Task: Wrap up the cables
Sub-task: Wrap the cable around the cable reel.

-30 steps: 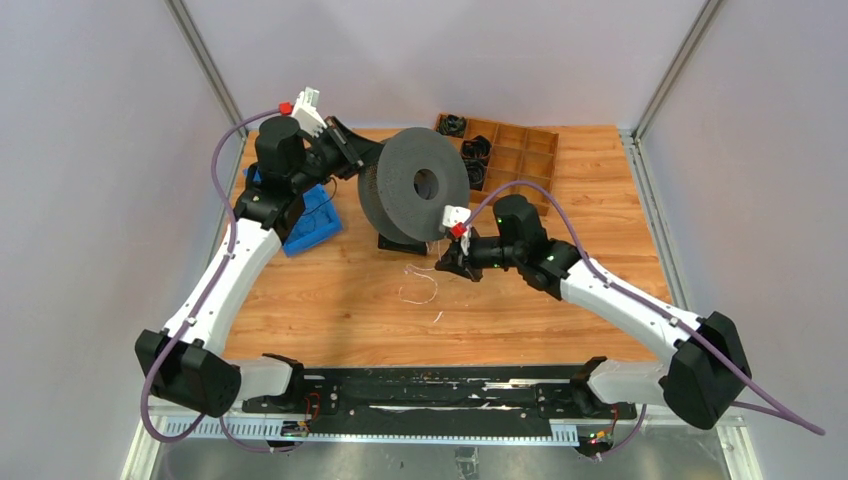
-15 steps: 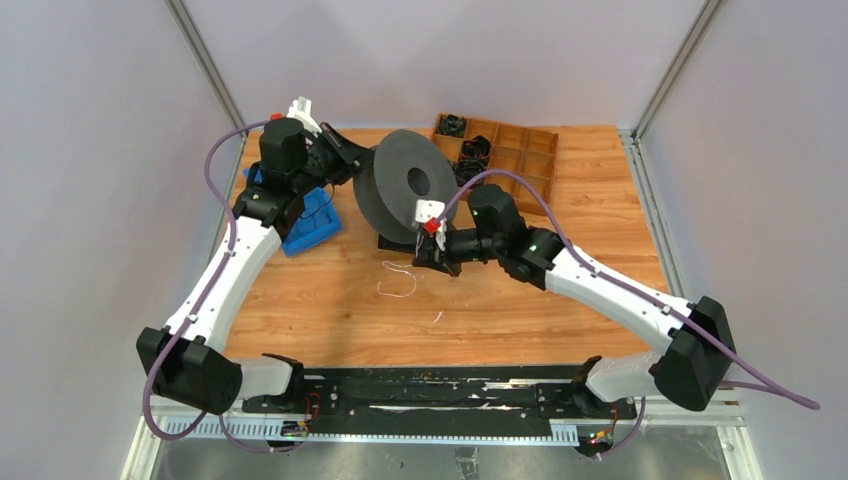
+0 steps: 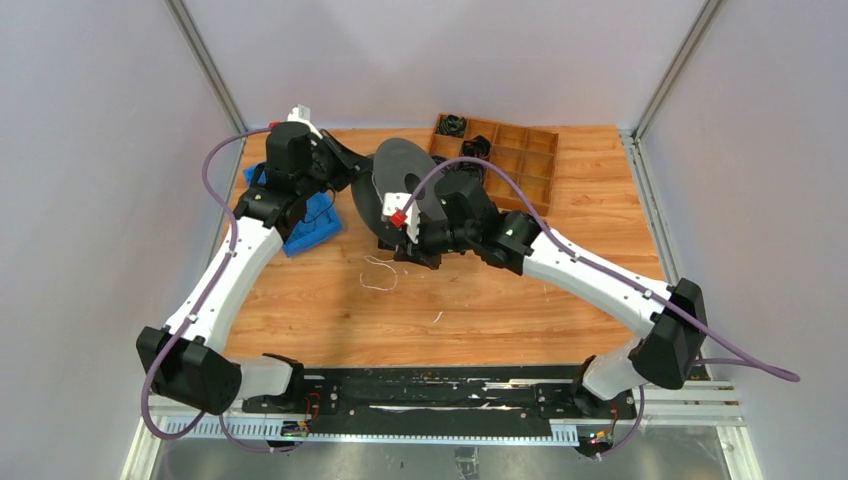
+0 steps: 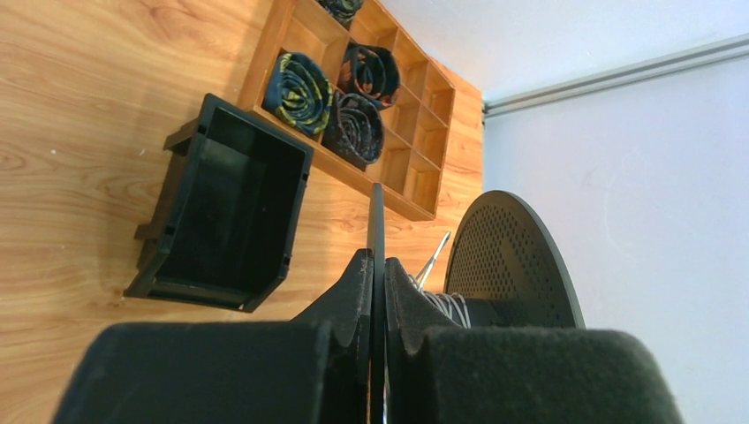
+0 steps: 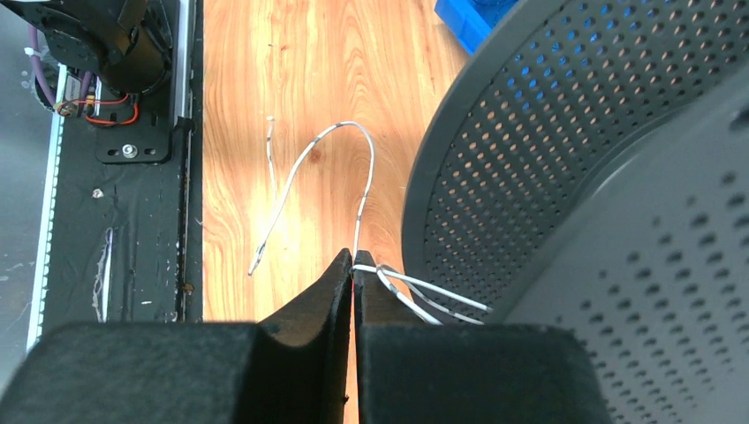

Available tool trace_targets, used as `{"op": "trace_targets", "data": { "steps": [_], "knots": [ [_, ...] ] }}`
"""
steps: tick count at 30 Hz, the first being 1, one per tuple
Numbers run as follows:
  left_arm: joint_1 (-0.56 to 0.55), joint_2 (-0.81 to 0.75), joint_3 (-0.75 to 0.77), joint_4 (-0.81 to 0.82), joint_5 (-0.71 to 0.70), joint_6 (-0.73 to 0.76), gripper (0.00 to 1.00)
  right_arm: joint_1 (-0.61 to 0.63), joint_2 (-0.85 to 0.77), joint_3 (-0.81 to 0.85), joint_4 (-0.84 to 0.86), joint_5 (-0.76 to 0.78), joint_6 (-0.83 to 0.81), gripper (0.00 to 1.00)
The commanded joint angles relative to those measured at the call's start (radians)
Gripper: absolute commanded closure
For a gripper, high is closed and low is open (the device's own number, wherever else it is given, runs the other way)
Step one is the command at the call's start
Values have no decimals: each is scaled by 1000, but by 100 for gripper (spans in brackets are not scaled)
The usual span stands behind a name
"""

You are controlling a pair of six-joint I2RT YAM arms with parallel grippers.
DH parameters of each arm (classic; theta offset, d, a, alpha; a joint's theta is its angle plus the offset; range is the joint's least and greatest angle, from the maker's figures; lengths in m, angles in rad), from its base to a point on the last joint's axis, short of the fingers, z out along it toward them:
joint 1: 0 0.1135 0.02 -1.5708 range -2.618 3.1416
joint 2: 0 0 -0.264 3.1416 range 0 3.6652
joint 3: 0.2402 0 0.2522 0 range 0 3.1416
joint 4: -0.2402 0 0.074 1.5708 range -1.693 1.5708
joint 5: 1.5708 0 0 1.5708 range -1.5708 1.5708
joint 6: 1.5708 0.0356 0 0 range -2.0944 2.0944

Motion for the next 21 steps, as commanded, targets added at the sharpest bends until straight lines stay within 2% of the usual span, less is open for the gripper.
{"op": "trace_targets", "data": {
  "steps": [1, 11, 15, 21],
  "knots": [
    [-23, -22, 37, 53, -69, 13, 100, 36, 29, 87, -87, -8, 2, 99],
    [-54, -35, 25, 47, -130, 91, 100, 36, 83, 238, -158, -88, 61, 98],
    [-59, -39, 3, 65, -108, 89, 100, 34, 94, 266, -162, -65, 83, 93],
    [-59, -44, -18, 89, -89, 72, 100, 32, 82, 289, -193, -9, 83, 80]
  ]
}}
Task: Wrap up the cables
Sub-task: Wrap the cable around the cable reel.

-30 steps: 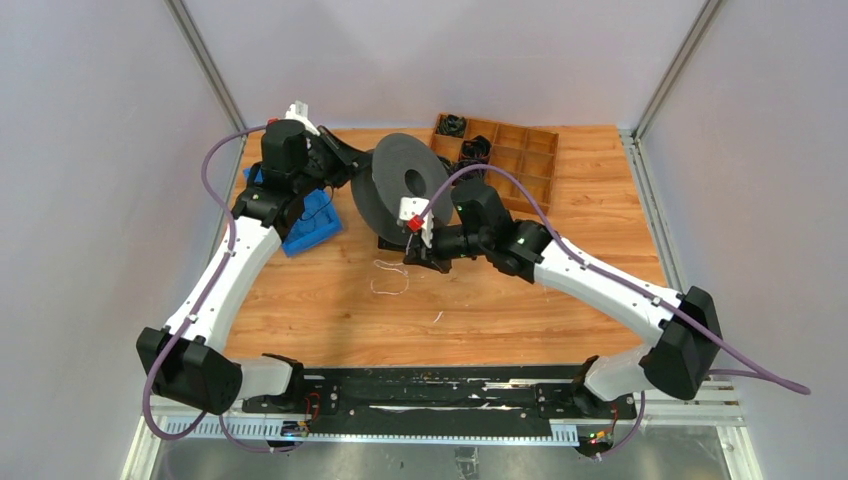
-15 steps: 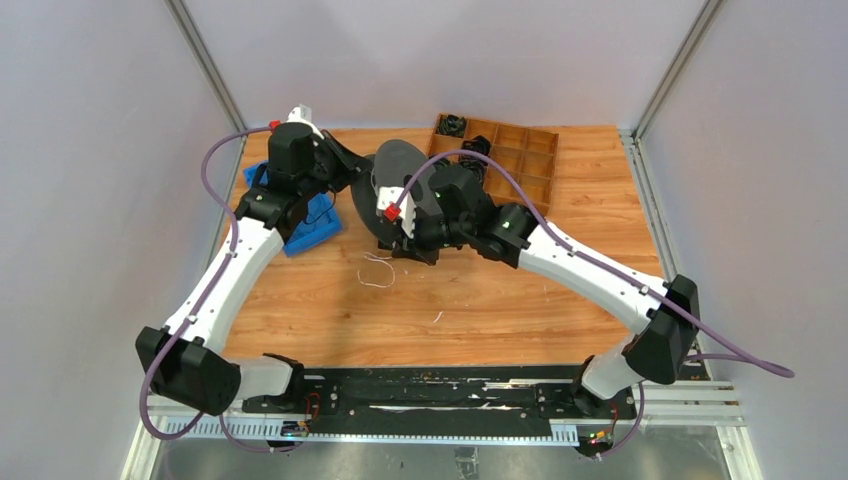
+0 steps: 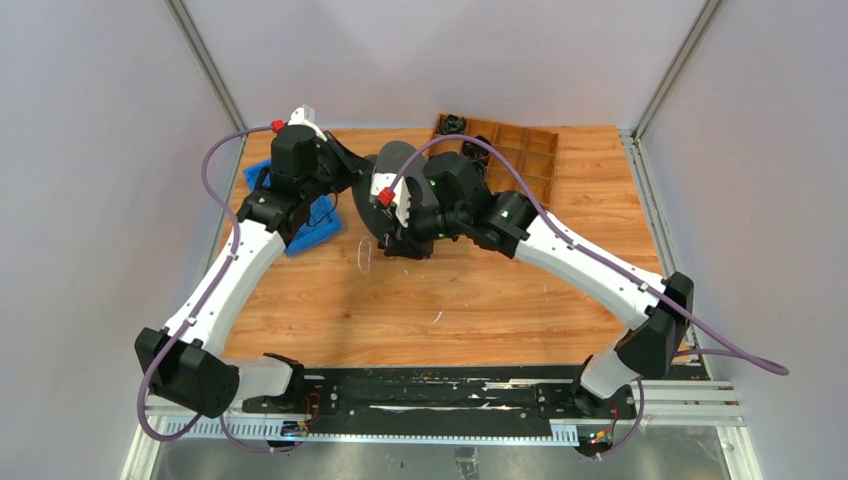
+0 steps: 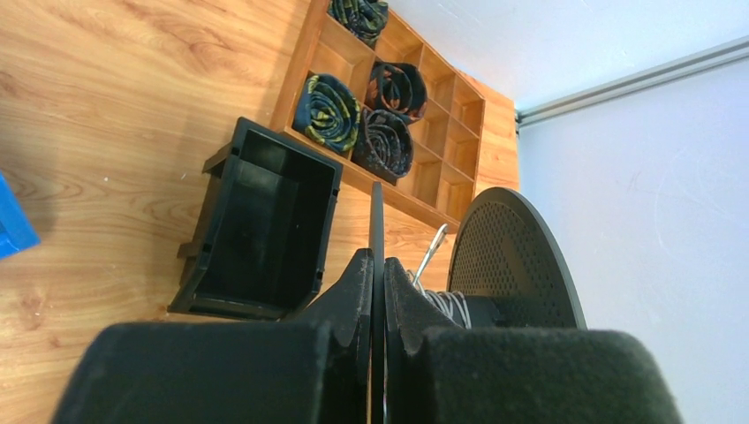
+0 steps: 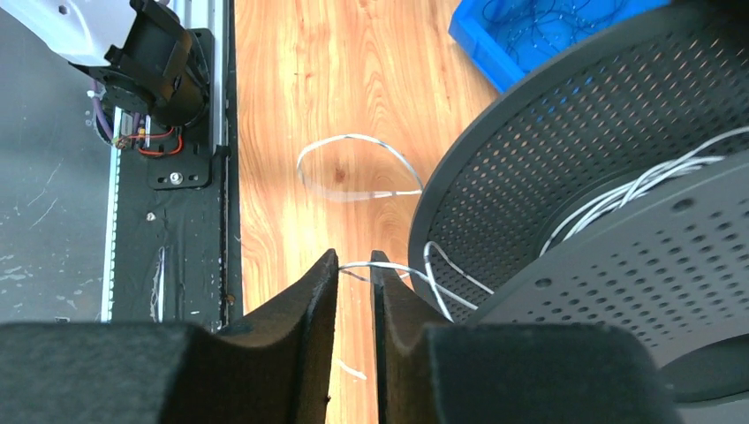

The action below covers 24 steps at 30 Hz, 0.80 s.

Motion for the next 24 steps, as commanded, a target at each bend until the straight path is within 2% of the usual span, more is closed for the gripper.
{"op": "trace_targets", "data": {
  "steps": [1, 11, 15, 17, 24],
  "knots": [
    [-14, -32, -6, 90, 17, -31, 100, 19, -20, 32, -5, 14, -3, 78],
    [36, -16, 46, 110, 100, -72, 100, 19, -161, -150, -27, 125, -182, 56],
    [62, -14, 55, 126, 142, -96, 100, 1, -251, -257, -20, 151, -234, 54],
    [78, -14, 53, 154, 194, -117, 100, -35, -306, -324, 16, 149, -227, 54],
    [127, -29, 9, 328, 370, -230, 100, -319, -472, -523, 226, 23, -71, 52]
  ]
}}
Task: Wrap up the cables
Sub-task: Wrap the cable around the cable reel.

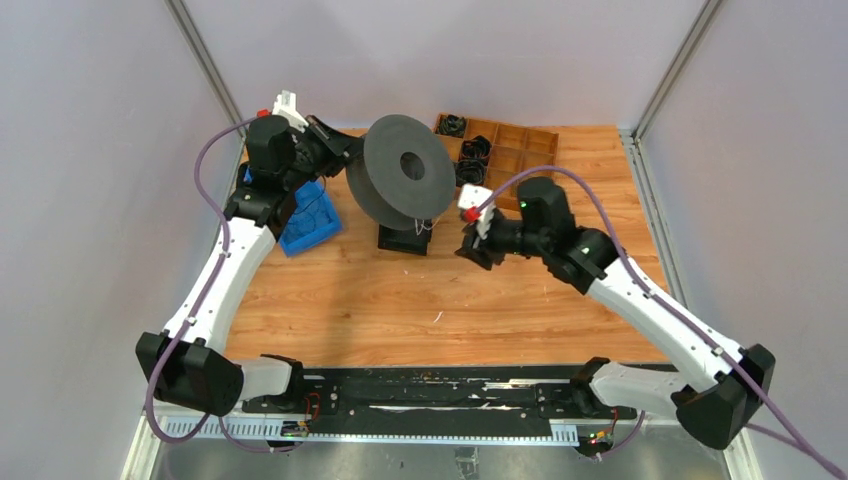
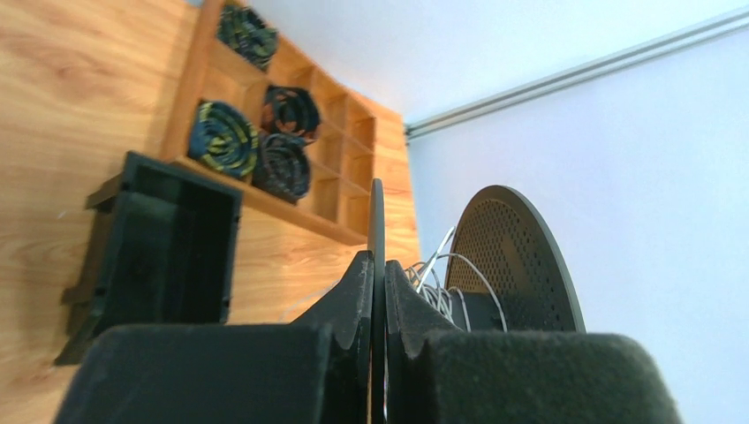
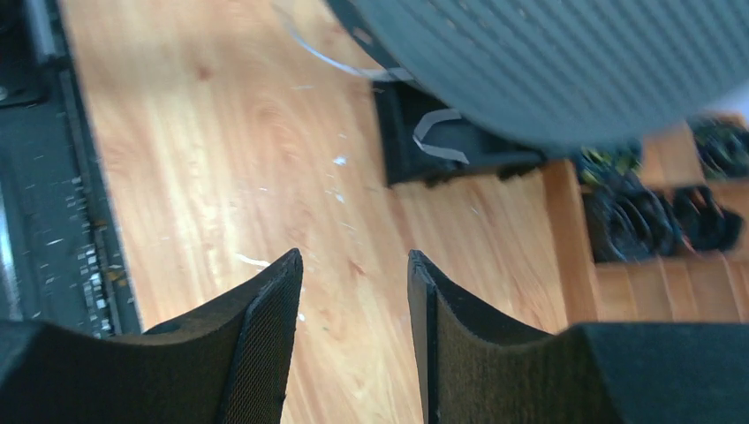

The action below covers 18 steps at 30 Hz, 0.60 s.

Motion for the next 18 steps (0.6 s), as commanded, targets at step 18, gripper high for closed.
{"op": "trace_targets", "data": {
  "steps": [18],
  "knots": [
    [16, -85, -18, 297, 289, -178, 100, -382, 172, -271, 948, -344, 684, 42]
  ]
}}
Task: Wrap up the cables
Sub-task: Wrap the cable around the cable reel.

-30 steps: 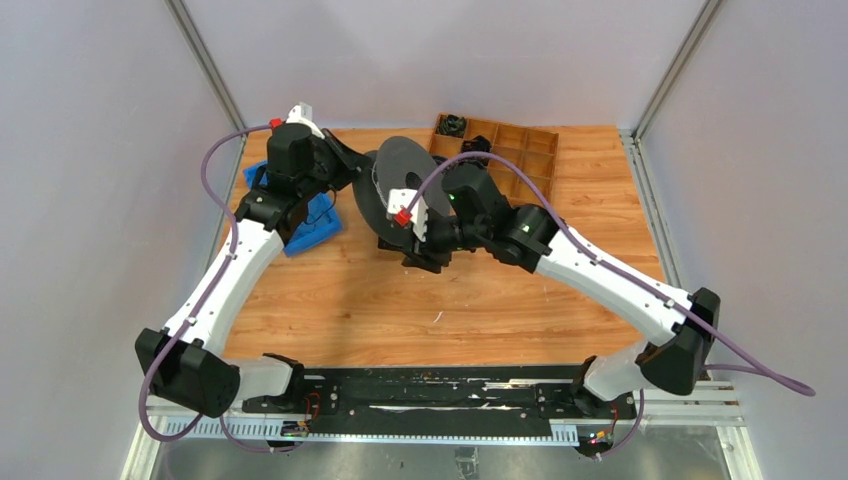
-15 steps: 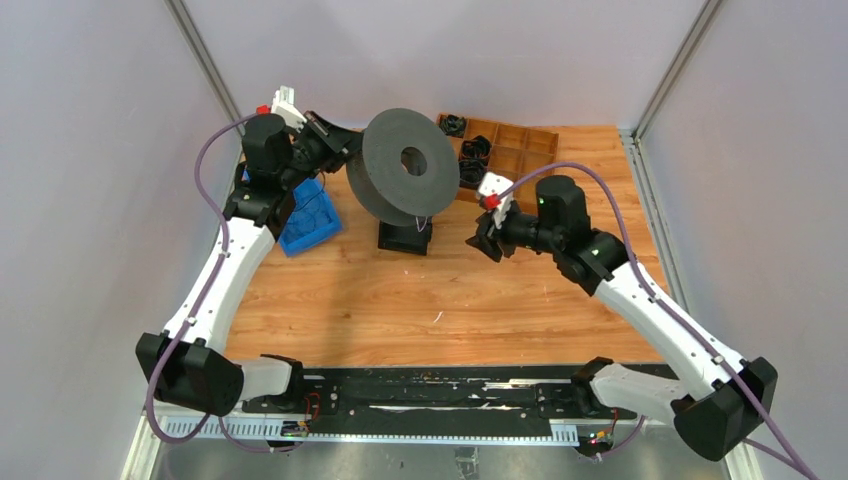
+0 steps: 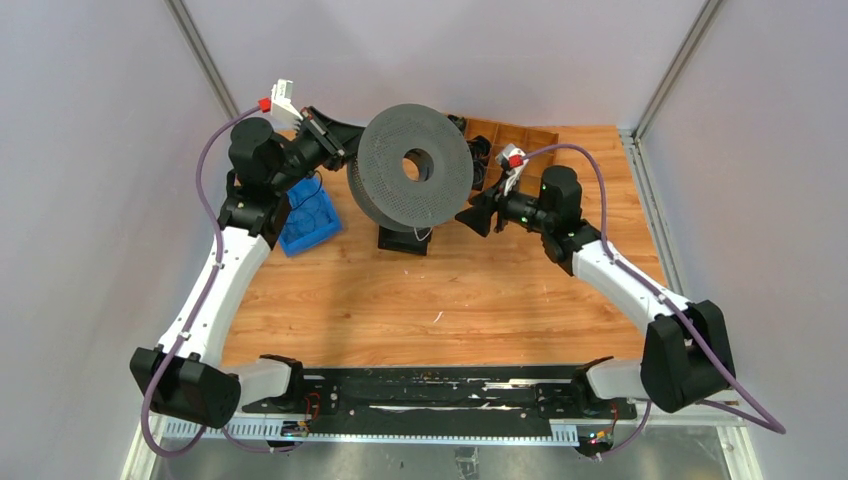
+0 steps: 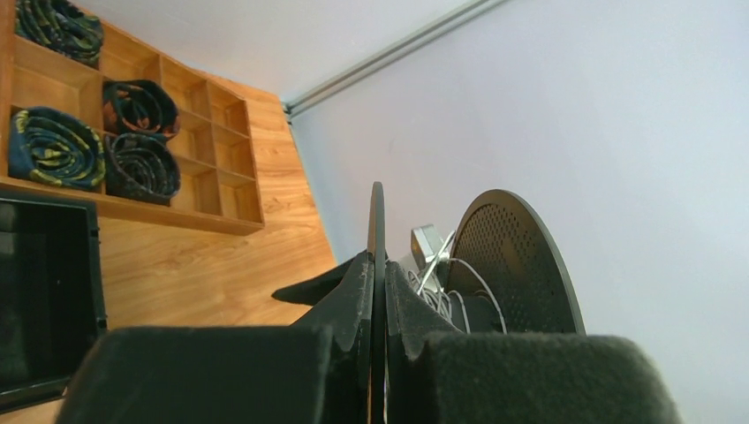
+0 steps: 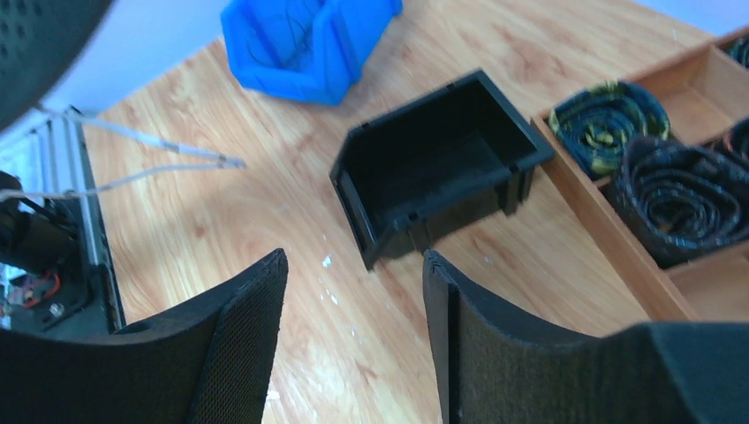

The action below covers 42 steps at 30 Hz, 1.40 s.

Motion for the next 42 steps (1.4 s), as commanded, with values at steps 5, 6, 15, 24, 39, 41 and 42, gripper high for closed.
{"op": "trace_targets", "data": {
  "steps": [5, 6, 15, 24, 39, 41, 42],
  "knots": [
    [4, -22, 3, 80, 53, -54, 100, -14, 35, -41, 436, -100, 312, 40],
    [4, -22, 5, 79, 54, -55, 100, -14, 35, -51, 466, -103, 330, 40],
    [4, -17, 15, 80, 54, -61, 100, 8, 59, -90, 589, -110, 347, 40],
    [4, -23, 4, 81, 48, -62, 100, 57, 116, -67, 643, -87, 373, 47],
    [8, -10, 34, 18, -28, -7, 100, 75, 36, -101, 414, -96, 187, 99],
    [13, 1, 51, 0, -51, 10, 100, 84, -5, -118, 285, -115, 62, 99],
    [15, 8, 56, -9, -65, 13, 100, 91, -31, -129, 226, -126, 1, 99]
  ]
}}
